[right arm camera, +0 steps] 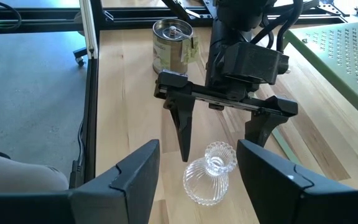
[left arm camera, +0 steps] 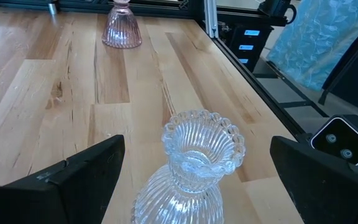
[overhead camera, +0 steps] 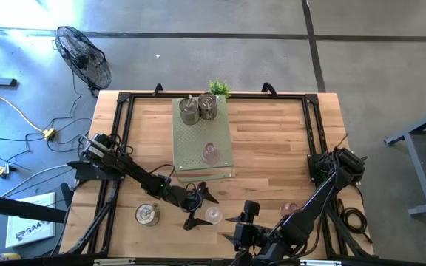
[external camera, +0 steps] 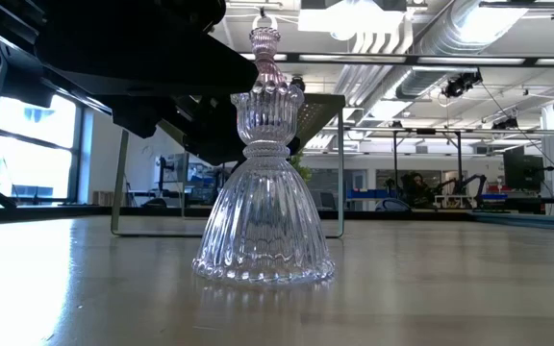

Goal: Pick & Place candle stick holders
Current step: Put the transparent candle holder on the shelf

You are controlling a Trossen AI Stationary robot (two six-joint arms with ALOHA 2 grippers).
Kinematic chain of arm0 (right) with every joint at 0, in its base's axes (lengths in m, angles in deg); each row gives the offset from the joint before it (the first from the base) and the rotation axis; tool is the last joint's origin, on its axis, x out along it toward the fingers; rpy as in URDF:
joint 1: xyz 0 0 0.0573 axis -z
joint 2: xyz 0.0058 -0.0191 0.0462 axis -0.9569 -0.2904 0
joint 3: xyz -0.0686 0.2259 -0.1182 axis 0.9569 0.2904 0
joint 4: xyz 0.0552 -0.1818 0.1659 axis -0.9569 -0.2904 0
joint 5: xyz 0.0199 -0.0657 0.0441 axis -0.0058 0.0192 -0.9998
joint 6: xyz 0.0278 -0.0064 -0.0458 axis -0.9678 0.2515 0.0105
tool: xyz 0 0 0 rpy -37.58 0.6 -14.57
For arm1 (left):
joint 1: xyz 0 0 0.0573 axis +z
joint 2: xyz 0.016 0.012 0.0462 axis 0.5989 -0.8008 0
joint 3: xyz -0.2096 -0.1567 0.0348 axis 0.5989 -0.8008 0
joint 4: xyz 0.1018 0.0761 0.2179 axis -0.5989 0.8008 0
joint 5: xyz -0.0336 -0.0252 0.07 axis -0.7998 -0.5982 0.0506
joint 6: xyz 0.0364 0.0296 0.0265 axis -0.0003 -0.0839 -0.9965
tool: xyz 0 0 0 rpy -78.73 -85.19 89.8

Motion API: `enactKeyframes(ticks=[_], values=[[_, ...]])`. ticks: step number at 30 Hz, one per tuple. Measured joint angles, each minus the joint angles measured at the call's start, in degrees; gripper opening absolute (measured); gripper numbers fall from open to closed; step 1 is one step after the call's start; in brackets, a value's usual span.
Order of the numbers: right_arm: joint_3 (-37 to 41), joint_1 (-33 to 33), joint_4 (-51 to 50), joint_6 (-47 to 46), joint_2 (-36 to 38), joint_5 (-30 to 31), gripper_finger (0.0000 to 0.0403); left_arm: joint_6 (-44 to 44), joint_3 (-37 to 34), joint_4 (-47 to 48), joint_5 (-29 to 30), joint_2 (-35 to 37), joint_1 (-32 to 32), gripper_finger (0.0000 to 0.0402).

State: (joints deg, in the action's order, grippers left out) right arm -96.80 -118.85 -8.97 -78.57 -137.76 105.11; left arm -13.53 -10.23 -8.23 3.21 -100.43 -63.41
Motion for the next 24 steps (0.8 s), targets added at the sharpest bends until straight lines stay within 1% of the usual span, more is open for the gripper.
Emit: enactKeyframes(ticks=[8,16,24], values=[[0.0,0.0,0.0,0.0,0.0,0.0,0.0209,0.1,0.0,-0.5,1.3,-0.6,0.0,0.0394],[0.0,0.0,-0.1,0.0,0.0,0.2,0.0209,-0.3,2.6,4.7,0.8,-0.9,0.0,0.0394],[0.0,0.0,-0.1,0.0,0.0,0.0,0.0208,-0.4,3.0,4.9,0.6,-0.9,0.0,0.0394]])
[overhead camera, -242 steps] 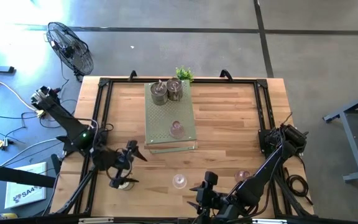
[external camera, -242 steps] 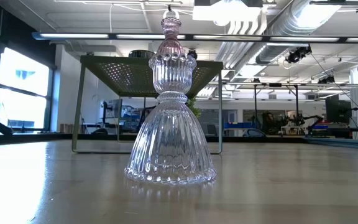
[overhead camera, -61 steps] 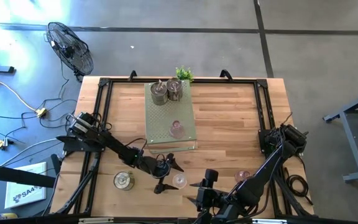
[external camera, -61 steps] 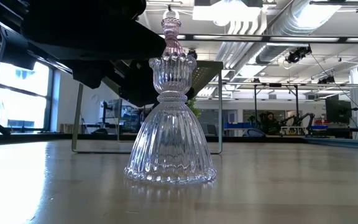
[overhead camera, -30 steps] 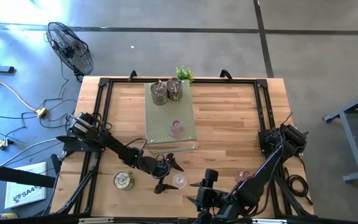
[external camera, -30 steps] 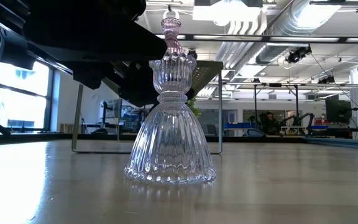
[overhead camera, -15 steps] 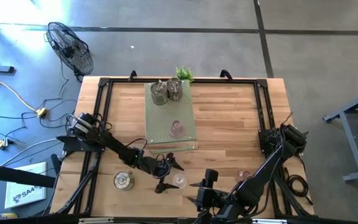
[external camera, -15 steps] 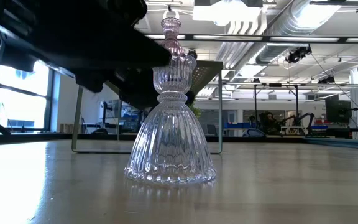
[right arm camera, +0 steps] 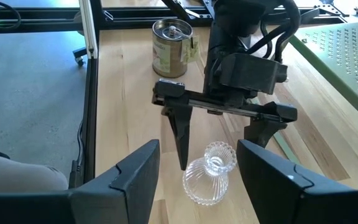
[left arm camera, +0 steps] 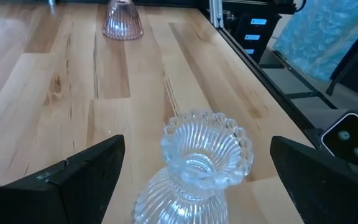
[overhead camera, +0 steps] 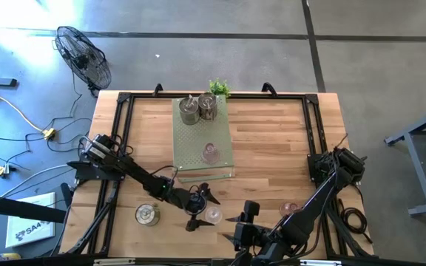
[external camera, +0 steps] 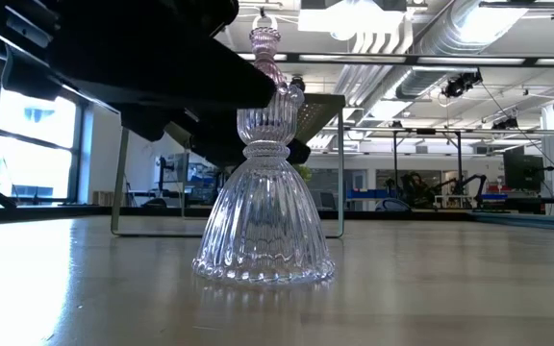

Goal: Pick & Place candle stick holders
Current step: Put the transparent candle holder on the shelf

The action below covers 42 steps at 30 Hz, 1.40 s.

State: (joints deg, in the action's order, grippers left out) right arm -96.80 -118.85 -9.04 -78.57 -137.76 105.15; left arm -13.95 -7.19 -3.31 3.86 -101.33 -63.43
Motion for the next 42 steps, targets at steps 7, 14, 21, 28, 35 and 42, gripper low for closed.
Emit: enactKeyframes(ticks=[7,14,21,28,35,42], values=[[0.0,0.0,0.0,0.0,0.0,0.0,0.0208,0.4,0.0,0.6,0.4,0.0,0.0,0.0394],[0.0,0.0,0.0,0.0,0.0,0.0,0.0208,0.4,0.0,0.6,0.4,0.0,0.0,0.0394],[0.0,0.0,0.0,0.0,0.0,0.0,0.0208,0.4,0.0,0.6,0.4,0.0,0.0,0.0345],[0.0,0.0,0.0,0.0,0.0,0.0,0.0208,0.9,0.0,1.2,0.9,0.0,0.0,0.0241],[0.0,0.0,0.0,0.0,0.0,0.0,0.0208,-0.1,0.0,2.1,0.9,0.0,0.0,0.0124],[0.0,0.0,0.0,0.0,0.0,0.0,0.0208,-1.1,0.0,2.4,0.3,-0.1,0.0,0.0112]])
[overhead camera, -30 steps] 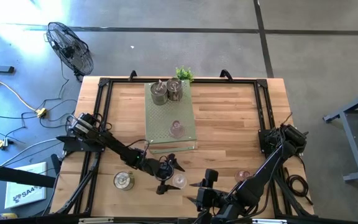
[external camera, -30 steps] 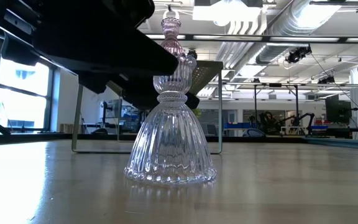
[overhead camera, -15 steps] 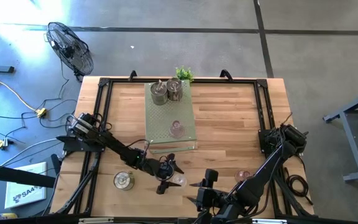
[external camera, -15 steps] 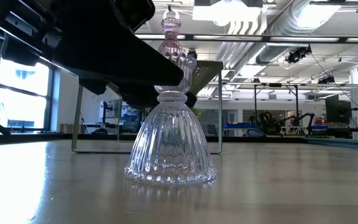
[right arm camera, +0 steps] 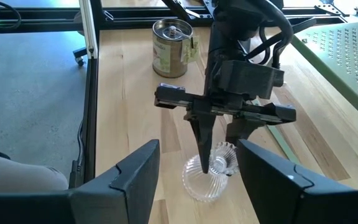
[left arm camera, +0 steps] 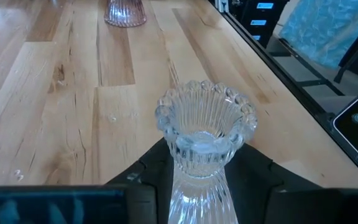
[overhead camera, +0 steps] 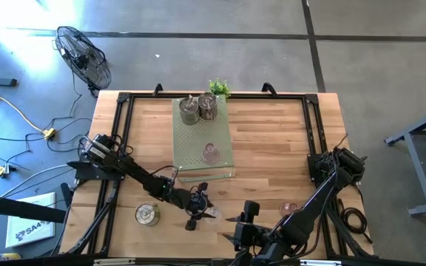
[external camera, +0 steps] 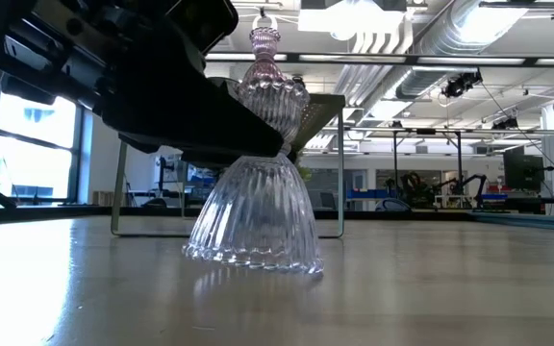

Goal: Pick & Place candle stick holders
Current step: Put the transparent candle holder on the shelf

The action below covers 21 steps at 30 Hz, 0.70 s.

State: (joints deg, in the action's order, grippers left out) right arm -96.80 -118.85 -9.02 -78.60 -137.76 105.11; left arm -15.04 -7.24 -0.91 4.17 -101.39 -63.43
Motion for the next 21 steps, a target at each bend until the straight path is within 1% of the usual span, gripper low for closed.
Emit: enactKeyframes(ticks=[11,14,21], values=[[0.0,0.0,0.0,0.0,0.0,0.0,0.0208,-0.5,0.0,1.0,0.6,0.7,0.0,0.0112],[0.0,0.0,0.0,-0.4,0.0,-0.4,0.0209,-1.4,-0.1,2.2,0.9,2.8,0.0,0.0112],[0.0,-0.1,0.1,-1.2,0.0,-1.3,0.0209,-4.7,-0.1,8.3,3.7,10.8,-1.2,0.0112]])
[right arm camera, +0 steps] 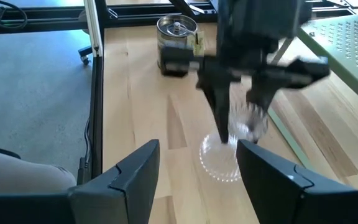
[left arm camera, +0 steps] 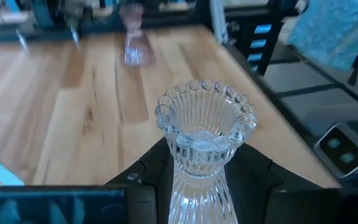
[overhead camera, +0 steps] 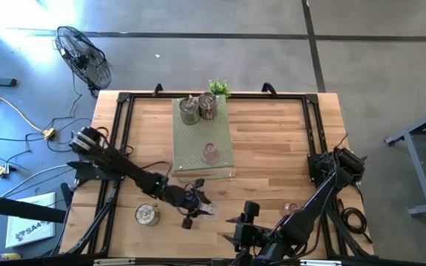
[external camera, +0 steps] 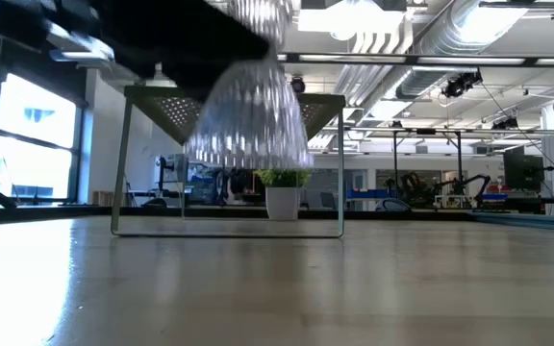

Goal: Pick & Place candle stick holders
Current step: Put the transparent candle holder on the shelf

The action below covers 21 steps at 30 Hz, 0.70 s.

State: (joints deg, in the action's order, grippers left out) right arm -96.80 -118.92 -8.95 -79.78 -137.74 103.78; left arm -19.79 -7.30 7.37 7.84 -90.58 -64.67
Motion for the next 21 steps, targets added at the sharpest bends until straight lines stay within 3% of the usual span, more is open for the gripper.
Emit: enactKeyframes(ticks=[11,21], values=[[0.0,-0.8,0.4,-1.2,0.0,-0.6,0.0209,-2.7,0.0,7.9,1.4,14.2,-3.5,0.0111],[0.0,-1.2,0.6,-1.4,0.0,0.5,0.0209,-8.1,0.0,17.9,14.2,28.9,-7.9,0.0111]])
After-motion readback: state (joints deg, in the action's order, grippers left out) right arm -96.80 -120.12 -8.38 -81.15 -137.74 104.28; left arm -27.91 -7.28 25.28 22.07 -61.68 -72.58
